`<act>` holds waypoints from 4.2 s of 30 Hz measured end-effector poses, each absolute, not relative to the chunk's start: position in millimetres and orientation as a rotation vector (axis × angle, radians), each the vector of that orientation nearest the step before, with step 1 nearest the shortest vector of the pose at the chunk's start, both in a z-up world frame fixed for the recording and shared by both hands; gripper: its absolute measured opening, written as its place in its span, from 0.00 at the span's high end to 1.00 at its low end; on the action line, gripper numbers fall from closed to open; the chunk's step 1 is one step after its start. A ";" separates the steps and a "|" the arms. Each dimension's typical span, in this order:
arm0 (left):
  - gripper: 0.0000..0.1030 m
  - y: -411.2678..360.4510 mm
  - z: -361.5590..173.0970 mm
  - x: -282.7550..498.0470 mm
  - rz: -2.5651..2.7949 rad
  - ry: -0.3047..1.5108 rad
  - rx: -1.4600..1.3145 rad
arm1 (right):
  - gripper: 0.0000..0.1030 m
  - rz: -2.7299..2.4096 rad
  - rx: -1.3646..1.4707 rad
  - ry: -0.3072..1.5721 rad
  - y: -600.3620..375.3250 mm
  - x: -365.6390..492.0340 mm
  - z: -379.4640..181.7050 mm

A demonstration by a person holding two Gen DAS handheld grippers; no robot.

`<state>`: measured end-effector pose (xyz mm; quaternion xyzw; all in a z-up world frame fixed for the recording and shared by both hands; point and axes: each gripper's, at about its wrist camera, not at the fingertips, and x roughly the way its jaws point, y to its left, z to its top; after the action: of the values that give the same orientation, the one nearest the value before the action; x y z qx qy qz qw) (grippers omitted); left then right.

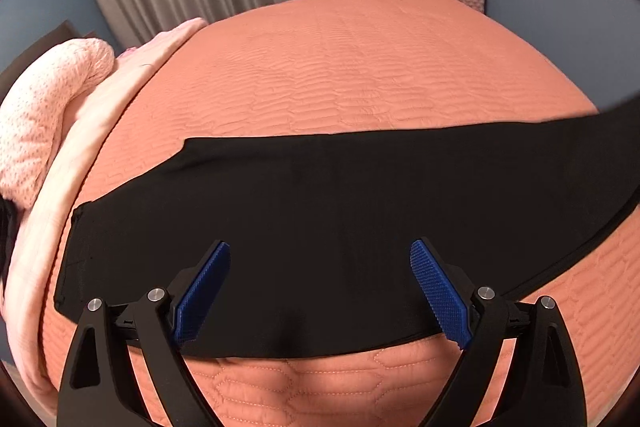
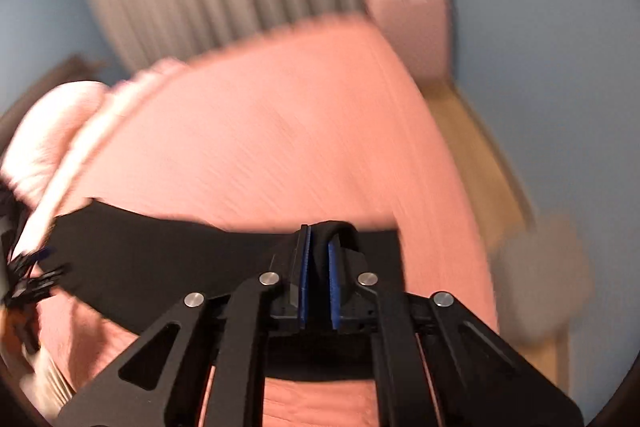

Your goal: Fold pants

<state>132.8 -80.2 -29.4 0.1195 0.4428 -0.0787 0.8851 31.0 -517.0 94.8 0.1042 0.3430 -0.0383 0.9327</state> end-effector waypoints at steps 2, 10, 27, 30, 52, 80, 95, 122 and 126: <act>0.13 -82.7 -44.1 137.7 -0.147 0.968 0.285 | 0.93 -0.136 0.240 0.866 -540.4 34.1 48.2; 0.13 -64.5 -81.1 138.0 -0.068 1.061 0.342 | 0.89 -0.221 0.375 0.944 -571.7 -4.9 -6.3; 0.12 -68.8 -84.1 148.8 -0.046 1.052 0.373 | 0.72 -0.331 0.448 0.974 -538.8 -33.0 -22.8; 0.12 -68.0 -69.9 133.9 -0.064 0.998 0.373 | 0.39 -0.310 0.657 0.833 -531.6 -68.1 -6.3; 0.12 -33.3 -33.6 63.6 -0.151 0.955 0.302 | 0.92 -0.453 0.925 0.619 -517.4 5.0 -17.1; 0.12 146.5 -40.5 66.5 -0.004 0.963 0.000 | 0.91 0.294 0.276 0.983 -67.4 227.1 -23.7; 0.12 175.7 -37.8 78.2 0.030 0.950 -0.085 | 0.53 0.258 -0.037 1.026 3.7 220.0 -34.4; 0.12 294.1 -58.9 104.7 0.169 0.914 -0.462 | 0.28 0.225 -0.169 0.938 7.6 214.8 -22.5; 0.12 296.5 -70.8 108.0 0.164 0.949 -0.449 | 0.54 0.252 -0.169 1.006 27.6 231.4 -55.0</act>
<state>108.0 296.5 -70.8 -0.2143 0.4523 0.0783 0.8622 231.4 27.6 -55.0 -0.0806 0.4801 0.1203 0.8652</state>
